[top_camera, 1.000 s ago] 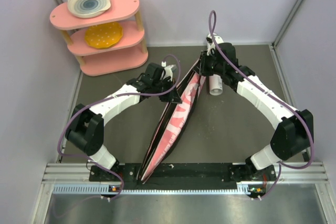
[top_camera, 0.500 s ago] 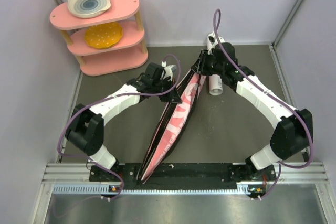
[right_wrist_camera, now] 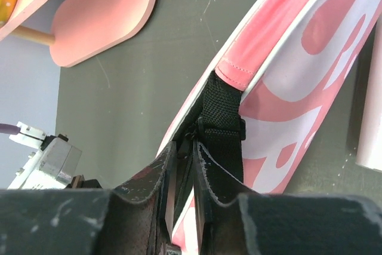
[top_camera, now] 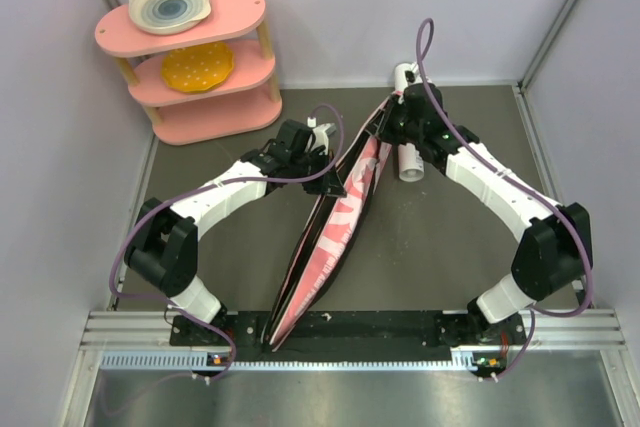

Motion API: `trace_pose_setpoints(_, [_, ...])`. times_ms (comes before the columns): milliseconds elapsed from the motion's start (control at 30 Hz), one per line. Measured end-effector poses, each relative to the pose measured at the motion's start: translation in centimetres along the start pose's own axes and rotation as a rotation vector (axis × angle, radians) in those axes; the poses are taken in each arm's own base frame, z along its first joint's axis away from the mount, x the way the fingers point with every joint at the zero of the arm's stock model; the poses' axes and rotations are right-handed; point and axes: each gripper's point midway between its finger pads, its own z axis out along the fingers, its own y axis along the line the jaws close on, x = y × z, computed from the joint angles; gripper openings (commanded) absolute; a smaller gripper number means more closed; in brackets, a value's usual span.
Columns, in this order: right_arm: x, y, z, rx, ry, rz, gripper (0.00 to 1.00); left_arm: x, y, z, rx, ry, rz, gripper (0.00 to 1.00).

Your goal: Pack up the badminton gear

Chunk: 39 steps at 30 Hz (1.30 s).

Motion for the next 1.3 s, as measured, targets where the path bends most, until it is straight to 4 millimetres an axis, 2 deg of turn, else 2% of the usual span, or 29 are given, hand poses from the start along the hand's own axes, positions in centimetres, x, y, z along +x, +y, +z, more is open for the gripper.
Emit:
trace_pose_setpoints(133, [0.1, 0.0, 0.1, 0.017, -0.008, 0.019, 0.02, 0.0, 0.1, 0.0, -0.003, -0.001, -0.001, 0.0])
trace_pose_setpoints(200, [0.1, -0.1, 0.1, 0.026, -0.01, 0.025, 0.0, 0.0, 0.0, 0.0, -0.004, -0.002, 0.0, 0.0])
trace_pose_setpoints(600, [0.3, 0.4, 0.2, -0.02, -0.023, 0.029, 0.0, -0.1, 0.2, -0.1, -0.011, -0.006, 0.0, 0.0])
trace_pose_setpoints(833, [2.1, 2.5, -0.9, -0.169, 0.007, 0.042, 0.0, 0.0, 0.1, -0.1, -0.009, -0.005, 0.0, 0.0])
trace_pose_setpoints(867, [2.2, 2.7, -1.3, -0.179, 0.007, 0.044, 0.02, 0.0, 0.1, -0.1, -0.007, -0.004, 0.001, 0.0])
trace_pose_setpoints(900, [2.4, 2.8, -1.6, -0.189, 0.006, 0.049, 0.12, 0.0, 0.0, -0.1, -0.004, -0.002, 0.001, 0.0])
trace_pose_setpoints(967, [2.7, 2.9, -2.3, -0.196, 0.003, 0.057, 0.17, 0.1, -0.2, -0.1, 0.002, 0.003, 0.003, 0.0])
trace_pose_setpoints(1000, [2.6, 2.9, -2.7, -0.194, -0.003, 0.063, 0.24, 0.2, -0.3, 0.0, 0.005, 0.006, 0.004, 0.0])
trace_pose_setpoints(1100, [1.8, 2.7, -3.3, -0.175, -0.029, 0.077, 0.33, 0.3, -0.4, 0.0, 0.009, 0.01, 0.004, 0.0])
trace_pose_setpoints(1200, [1.6, 2.1, -3.5, -0.132, -0.029, 0.074, 0.36, 0.4, -0.4, 0.0, 0.009, 0.011, 0.003, 0.0])
trace_pose_setpoints(1300, [1.1, 1.7, -3.8, -0.094, -0.032, 0.04, 0.35, 0.4, -0.4, 0.0, 0.01, 0.012, 0.003, 0.0])
